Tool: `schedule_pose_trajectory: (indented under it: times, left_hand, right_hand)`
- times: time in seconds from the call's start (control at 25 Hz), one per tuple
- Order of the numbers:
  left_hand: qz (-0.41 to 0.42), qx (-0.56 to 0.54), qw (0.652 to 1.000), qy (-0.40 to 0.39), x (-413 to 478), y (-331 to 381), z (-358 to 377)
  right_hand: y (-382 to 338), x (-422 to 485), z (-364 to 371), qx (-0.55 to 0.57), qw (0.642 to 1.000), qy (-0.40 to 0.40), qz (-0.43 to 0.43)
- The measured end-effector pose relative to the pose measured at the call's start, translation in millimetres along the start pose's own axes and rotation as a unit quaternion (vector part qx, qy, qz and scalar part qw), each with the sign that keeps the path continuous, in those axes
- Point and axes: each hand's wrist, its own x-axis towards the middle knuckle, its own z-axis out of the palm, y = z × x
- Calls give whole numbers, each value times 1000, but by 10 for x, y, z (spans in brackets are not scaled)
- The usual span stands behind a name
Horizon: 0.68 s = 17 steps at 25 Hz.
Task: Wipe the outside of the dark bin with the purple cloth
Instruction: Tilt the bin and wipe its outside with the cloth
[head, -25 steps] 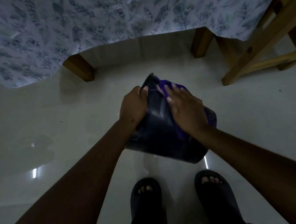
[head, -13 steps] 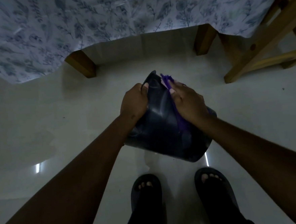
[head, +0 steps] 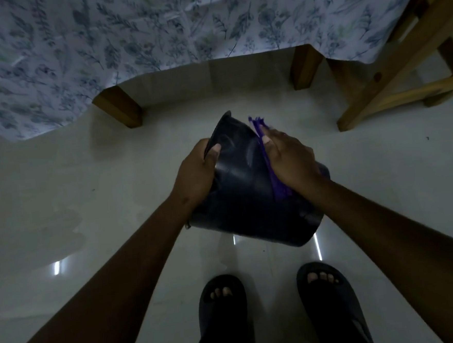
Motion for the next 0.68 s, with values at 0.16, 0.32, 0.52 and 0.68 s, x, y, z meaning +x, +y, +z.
schedule_pose_trajectory:
  times: [0.16,0.32,0.52,0.68]
  left_hand:
    - [-32,10,998,53,32,-63,98]
    - [-18,26,997,72,31,-47,128]
    - [-32,16,997,69,-39,-99,100]
    - [-31,33,997,65,-28,-187,120]
  right_hand:
    - [-130,-516,200,-103,992,17,-64]
    - [-68,-599,209,-134,984,11,-120]
    - [-46,66,-36,16,998,-45,47]
    - [-230,-897,280,-150,981,-23,-119]
